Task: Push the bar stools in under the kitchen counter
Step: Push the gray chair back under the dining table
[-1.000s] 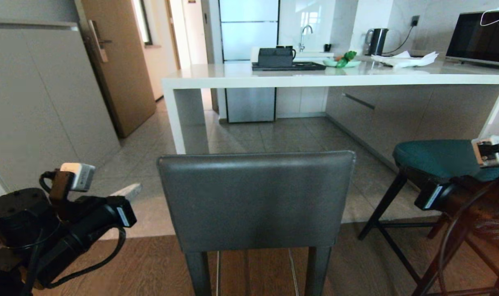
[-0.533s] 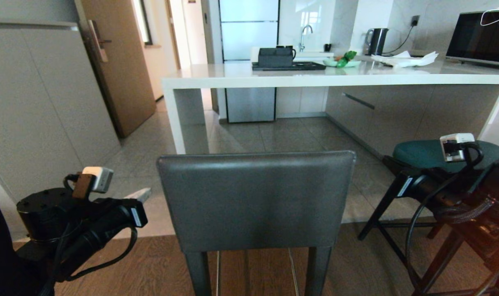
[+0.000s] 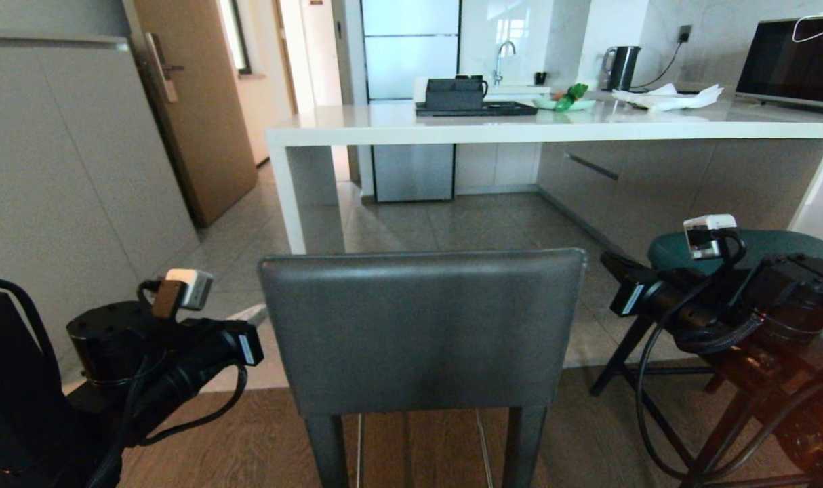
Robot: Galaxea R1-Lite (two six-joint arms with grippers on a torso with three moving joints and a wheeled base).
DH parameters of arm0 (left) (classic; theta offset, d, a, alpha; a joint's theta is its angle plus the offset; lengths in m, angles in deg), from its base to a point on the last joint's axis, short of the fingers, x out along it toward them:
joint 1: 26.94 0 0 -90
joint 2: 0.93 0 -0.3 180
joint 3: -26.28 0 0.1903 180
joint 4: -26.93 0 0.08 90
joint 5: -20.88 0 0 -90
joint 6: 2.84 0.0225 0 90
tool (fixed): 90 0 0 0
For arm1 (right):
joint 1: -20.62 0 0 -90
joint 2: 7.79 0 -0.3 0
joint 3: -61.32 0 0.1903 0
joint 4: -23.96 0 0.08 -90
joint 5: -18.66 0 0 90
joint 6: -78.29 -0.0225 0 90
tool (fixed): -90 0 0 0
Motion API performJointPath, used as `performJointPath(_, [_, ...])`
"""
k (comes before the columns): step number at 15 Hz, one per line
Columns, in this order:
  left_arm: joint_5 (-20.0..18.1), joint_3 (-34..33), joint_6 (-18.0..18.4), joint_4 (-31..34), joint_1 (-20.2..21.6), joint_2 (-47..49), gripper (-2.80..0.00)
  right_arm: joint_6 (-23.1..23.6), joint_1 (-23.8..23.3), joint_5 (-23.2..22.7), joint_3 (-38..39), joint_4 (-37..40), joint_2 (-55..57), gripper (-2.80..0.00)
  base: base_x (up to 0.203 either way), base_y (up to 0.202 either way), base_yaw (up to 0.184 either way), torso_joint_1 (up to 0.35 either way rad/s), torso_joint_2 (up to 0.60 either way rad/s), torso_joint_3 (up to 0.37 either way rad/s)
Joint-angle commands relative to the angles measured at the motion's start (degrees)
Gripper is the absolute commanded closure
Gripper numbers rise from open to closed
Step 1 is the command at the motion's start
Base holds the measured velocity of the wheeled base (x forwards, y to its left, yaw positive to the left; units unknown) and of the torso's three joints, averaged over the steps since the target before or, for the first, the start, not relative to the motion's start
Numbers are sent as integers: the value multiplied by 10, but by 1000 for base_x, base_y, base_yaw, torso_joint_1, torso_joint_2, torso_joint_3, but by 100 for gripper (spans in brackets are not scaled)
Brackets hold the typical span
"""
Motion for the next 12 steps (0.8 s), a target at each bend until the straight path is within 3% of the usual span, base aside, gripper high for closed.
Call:
performJointPath(1, [0, 10, -1, -5, -6, 9, 0, 0, 24, 8, -11, -4, 13, 0, 0, 0, 0, 0, 0, 0])
performJointPath(3, [4, 10, -1, -5, -21, 16, 0, 0, 47, 27, -20, -4, 29, 0, 0, 0, 0, 0, 0, 0])
performJointPath(6, [55, 33, -1, -5, -52, 32, 0, 0, 78, 59, -32, -4, 44, 0, 0, 0, 0, 0, 0, 0])
performJointPath(12, [84, 71, 0, -5, -64, 48, 0, 0, 80, 65, -39, -5, 53, 0, 0, 0, 0, 0, 0, 0])
